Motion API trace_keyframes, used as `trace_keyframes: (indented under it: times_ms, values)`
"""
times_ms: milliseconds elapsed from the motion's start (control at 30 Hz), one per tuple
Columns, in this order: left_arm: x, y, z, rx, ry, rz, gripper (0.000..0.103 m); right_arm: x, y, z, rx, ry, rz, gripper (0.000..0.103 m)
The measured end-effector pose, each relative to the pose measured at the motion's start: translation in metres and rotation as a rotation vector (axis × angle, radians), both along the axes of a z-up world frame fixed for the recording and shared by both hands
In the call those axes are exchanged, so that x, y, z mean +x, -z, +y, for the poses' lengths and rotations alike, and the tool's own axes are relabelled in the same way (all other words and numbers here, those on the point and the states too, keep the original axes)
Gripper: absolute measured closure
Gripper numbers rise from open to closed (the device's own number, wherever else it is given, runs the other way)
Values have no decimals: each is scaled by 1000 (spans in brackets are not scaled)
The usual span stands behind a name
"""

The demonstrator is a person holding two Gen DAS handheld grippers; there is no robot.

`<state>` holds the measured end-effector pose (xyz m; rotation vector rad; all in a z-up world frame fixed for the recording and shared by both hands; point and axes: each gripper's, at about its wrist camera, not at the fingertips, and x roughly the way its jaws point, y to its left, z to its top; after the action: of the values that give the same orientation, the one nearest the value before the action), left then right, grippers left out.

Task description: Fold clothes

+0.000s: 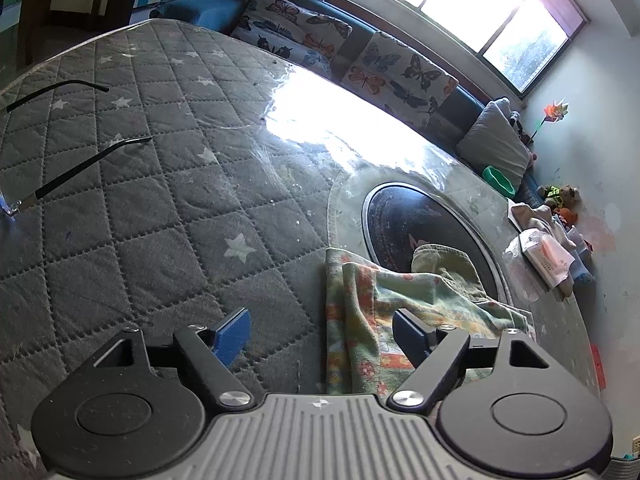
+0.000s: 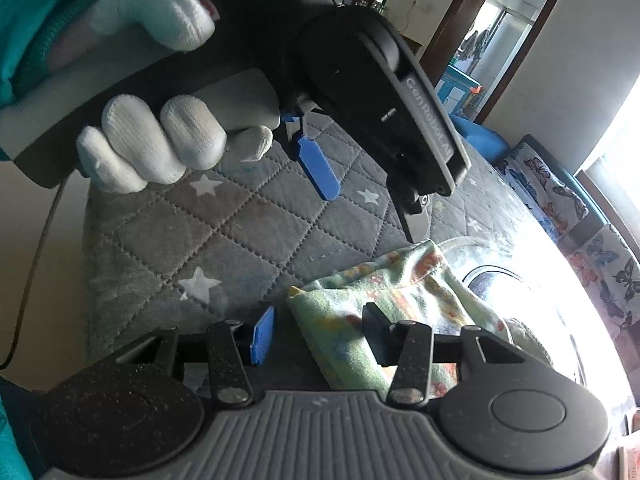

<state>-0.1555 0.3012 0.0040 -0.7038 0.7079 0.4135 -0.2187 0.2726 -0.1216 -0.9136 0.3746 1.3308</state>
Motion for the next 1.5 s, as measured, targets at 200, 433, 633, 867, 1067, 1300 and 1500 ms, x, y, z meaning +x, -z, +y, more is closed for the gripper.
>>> trace_keyframes:
  times_ms: [200, 433, 633, 867, 1067, 1300, 1500]
  values:
    - [1, 0, 0, -6, 5, 0, 19, -1, 4, 1, 4, 9, -24, 72]
    - [4, 2, 1, -76, 6, -25, 16, 13, -6, -5, 52, 45, 74, 87]
    - [8, 5, 2, -163, -14, -54, 14, 36, -21, -16, 122, 109, 211, 90]
    - [15, 13, 4, -287, -38, -82, 13, 58, -39, -27, 202, 176, 350, 91]
    - [24, 25, 0, -399, -23, -106, 17, 66, -50, -40, 257, 200, 396, 91]
    - [30, 40, 1, -518, 6, -164, 30, 67, -48, -44, 272, 190, 427, 92]
    - [34, 45, 4, -540, 27, -173, 41, 73, -42, -42, 266, 175, 446, 92]
